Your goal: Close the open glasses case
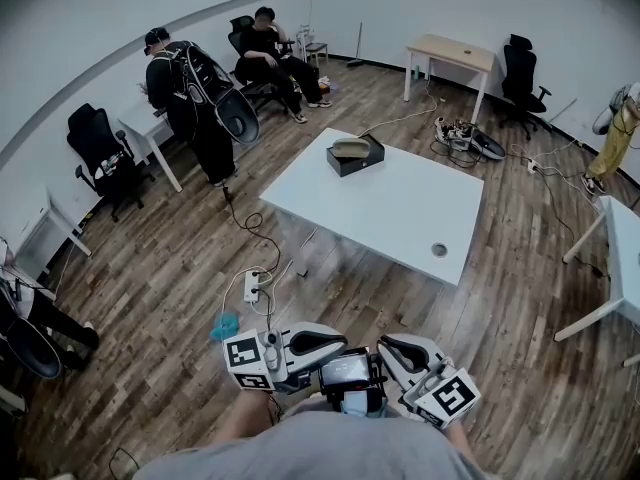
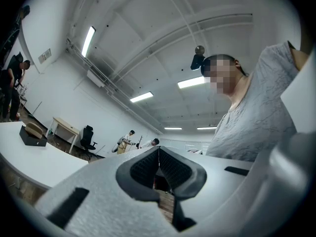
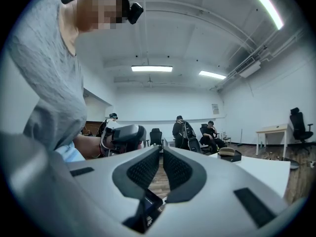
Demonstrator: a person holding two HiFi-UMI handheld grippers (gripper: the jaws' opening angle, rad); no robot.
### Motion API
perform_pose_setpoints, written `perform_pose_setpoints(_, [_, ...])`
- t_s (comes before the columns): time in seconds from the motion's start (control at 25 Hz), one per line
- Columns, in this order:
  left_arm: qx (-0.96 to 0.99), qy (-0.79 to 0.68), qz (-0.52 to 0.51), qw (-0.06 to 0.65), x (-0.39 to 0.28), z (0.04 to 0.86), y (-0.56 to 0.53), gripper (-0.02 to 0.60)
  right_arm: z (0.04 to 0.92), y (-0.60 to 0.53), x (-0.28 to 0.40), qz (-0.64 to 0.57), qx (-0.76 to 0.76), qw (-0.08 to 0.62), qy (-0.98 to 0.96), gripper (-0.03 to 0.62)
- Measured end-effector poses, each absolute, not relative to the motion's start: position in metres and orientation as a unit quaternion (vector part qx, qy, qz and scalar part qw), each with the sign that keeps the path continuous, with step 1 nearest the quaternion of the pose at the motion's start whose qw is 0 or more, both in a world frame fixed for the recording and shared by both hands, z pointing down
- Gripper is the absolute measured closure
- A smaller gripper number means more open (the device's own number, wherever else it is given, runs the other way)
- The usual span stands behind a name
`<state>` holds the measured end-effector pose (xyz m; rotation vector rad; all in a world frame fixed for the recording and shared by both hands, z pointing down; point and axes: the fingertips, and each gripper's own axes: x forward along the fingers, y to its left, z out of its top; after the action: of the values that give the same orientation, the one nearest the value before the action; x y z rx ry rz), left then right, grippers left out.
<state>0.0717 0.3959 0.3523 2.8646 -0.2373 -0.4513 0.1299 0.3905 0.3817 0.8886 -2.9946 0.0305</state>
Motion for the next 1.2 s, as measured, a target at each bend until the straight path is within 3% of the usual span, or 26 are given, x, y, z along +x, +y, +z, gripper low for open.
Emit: perform_pose_setpoints(1.2, [0.982,-0.083,-0.131,0.107,0.091,0.360,0.377,0.562,0.390,0.369,0.149,0.024,0.300,0.005,-0.954,0.554])
